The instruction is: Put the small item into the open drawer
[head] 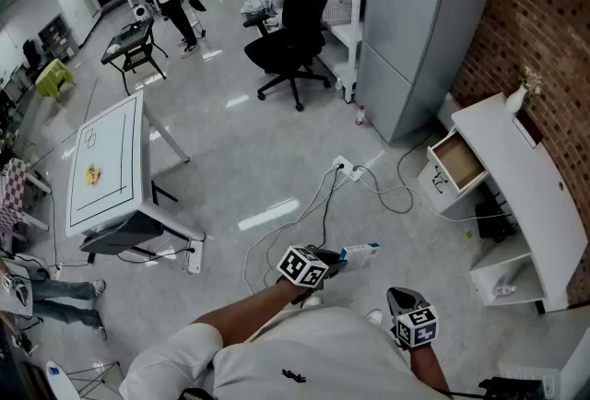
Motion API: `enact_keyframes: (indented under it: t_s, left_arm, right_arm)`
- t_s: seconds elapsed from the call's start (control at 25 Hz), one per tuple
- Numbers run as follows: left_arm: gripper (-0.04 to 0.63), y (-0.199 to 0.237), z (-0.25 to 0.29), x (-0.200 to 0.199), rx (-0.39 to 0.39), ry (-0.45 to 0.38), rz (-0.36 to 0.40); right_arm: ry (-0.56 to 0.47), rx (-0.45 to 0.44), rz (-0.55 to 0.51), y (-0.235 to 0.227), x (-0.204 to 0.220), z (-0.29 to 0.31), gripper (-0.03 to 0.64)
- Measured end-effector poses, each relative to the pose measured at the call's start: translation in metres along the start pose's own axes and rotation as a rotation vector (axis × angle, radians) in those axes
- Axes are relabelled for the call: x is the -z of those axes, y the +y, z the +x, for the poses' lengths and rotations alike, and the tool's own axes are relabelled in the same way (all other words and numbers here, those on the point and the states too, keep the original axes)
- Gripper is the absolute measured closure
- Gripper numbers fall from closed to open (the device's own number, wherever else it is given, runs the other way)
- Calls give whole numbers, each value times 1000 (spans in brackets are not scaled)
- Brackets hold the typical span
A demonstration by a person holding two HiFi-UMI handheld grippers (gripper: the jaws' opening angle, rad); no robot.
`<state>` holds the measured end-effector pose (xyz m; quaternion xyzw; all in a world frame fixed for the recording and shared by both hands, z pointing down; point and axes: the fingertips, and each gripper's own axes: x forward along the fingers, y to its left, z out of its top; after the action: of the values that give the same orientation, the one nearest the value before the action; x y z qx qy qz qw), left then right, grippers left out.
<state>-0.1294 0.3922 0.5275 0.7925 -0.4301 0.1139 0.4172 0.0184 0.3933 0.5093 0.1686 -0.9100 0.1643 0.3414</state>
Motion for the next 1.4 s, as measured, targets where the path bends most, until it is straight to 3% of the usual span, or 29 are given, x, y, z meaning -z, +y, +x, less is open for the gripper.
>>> enact_keyframes:
  t_s: [0.24,0.52,0.8,1.12,1.4]
  left_arm:
    - [509,37,-8,7,15,54,25]
    - [509,27,28,-5,68,77,33]
    - [509,1,96,-71,51,77,44]
    - [509,-15,170,-109,-12,89,89]
    - [511,-24,248,-168,-65,104,141]
  right_arm:
    - [13,35,17,17,-5,22,588]
    - [17,51,53,-5,1,17,588]
    - [-60,83,58,-110,-22,3,584]
    - [-135,133,52,-192,-7,-31,584]
    - [-157,109,97,-275,4,-42,587]
